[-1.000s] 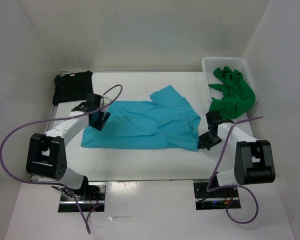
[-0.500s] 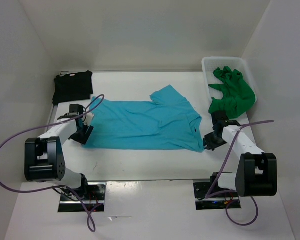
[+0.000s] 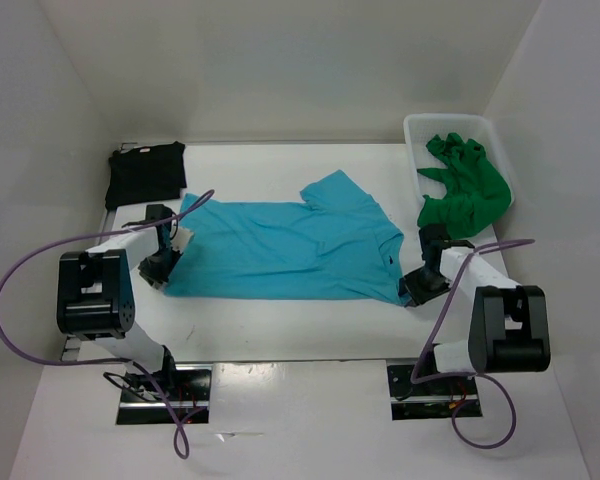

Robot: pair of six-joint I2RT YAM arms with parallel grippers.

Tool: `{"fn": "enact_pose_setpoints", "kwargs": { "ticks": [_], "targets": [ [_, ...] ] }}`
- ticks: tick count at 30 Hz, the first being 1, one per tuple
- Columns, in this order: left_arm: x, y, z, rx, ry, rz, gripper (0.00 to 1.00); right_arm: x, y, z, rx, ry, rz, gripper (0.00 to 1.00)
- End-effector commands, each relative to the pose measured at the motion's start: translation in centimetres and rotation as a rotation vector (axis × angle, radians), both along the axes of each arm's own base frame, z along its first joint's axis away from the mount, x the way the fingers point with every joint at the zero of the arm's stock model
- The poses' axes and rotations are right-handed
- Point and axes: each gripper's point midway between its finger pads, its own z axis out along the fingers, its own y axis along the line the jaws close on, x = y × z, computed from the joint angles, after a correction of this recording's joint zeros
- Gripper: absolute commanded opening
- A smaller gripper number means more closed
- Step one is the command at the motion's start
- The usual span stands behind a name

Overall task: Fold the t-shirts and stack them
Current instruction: Fold the flattened tshirt in 1/3 of the way

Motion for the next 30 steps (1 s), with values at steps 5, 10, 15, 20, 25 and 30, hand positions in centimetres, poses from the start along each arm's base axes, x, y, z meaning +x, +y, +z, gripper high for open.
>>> {"fn": "enact_pose_setpoints", "kwargs": {
  "ticks": [5,10,15,20,25,30],
  "targets": [
    [-0.9,-1.3,-2.4,-0.084,0.027,-0.005,0.25,3.1,0.4,8.6,-0.175,-0.239,0.17,0.44],
    [-1.3,-0.6,-1.9,-0.039,0.031,0.003,0.25,5.5,0.8,11.0,-0.228,-0.247,0.438,0.61],
    [-1.8,0.4,-2.1,-0.003,0.036,0.018,0.19,6.1,3.7,6.8,-0.103,-0.02,0.8,0.66],
    [-3.0,2.2,-2.0,-0.004,0.037,0.071,0.01,5.7,6.1,6.0,-0.069,0.006,0.961,0.71],
    [-4.1,3.6,-1.4,0.003,0.035,0.086,0.0,5.2,6.0,6.2,-0.108,0.015,0.943,0.71],
    [-3.4,0.9,-0.1,-0.189,0.009,0.038,0.11,4.6,5.2,5.8,-0.137,0.071,0.891,0.74]
  ]
}}
